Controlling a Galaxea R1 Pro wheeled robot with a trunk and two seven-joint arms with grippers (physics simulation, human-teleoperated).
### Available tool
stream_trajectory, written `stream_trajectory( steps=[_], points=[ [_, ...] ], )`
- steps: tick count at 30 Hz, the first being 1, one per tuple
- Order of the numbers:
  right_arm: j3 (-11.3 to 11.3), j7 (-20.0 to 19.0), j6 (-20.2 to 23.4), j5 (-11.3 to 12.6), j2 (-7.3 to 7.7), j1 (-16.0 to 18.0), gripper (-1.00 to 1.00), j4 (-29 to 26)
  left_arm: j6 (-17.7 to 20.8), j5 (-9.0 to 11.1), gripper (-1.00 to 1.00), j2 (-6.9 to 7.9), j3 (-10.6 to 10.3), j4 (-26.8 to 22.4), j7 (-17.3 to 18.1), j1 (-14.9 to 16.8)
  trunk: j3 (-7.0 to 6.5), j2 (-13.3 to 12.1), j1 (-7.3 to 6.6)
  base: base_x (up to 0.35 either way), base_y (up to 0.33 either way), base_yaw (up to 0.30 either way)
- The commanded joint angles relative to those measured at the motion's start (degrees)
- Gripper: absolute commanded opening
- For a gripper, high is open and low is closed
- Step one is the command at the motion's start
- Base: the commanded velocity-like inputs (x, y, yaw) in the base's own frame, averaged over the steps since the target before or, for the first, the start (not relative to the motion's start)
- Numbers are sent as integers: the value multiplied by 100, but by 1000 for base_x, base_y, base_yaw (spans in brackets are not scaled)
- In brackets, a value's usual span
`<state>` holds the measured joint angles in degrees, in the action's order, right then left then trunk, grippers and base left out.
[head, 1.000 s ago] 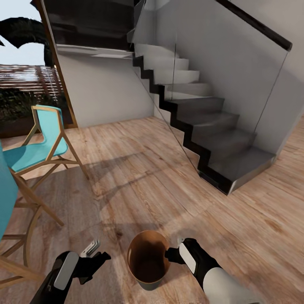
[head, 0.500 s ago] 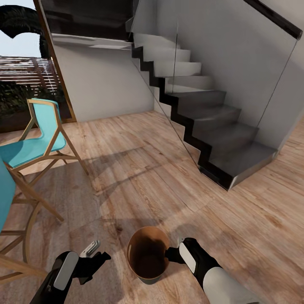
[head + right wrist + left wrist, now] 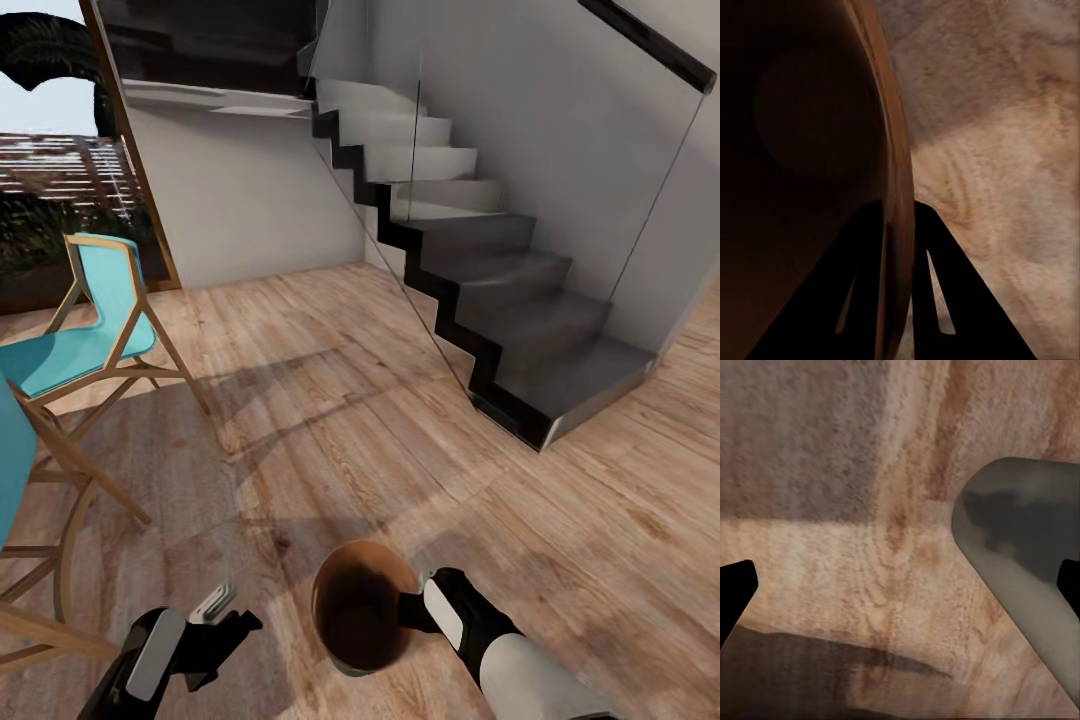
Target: Put the three can of soda from the living room inside the tash can in the kitchen.
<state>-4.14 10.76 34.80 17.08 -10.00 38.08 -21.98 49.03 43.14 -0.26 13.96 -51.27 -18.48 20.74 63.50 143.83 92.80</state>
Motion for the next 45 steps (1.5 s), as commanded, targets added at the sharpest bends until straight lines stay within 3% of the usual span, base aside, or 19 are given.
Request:
stream_trajectory(
  steps=[1, 12, 19, 20, 21, 42, 45],
  points=[
    [-16, 13, 9, -59, 0, -3, -100, 8, -21, 2, 100, -2, -4, 33, 4, -3, 1, 0, 1, 0, 0, 0],
    [-16, -5, -1, -55, 3, -8, -100, -21, -79, 1, 100, -13, -16, 99, 11, -19, -199, -13, -22, 0, 0, 0],
    [-32, 12, -58, -64, 22, -18, -100, -25, -346, 3, 100, -17, -16, 100, 1, -75, -354, -22, -40, 0, 0, 0],
    [-50, -30, 19, -64, 33, -12, -100, -69, -656, 10, 100, -26, -182, 31, 11, -148, -376, -23, -43, 0, 0, 0],
    [-50, -30, 22, -64, 33, -12, -100, -72, -676, 13, 100, -26, -220, 24, 14, -158, -398, -25, -46, 0, 0, 0],
    [-50, -48, 27, -76, 57, -23, -100, -80, -719, 11, 100, -33, -288, 14, -6, -175, -847, -53, -100, 0, 0, -30],
    [-60, -50, 142, -76, 137, -25, -100, -110, -719, 4, 100, -73, -291, 20, -6, -175, -913, -57, -108, 0, 0, -82]
  ],
)
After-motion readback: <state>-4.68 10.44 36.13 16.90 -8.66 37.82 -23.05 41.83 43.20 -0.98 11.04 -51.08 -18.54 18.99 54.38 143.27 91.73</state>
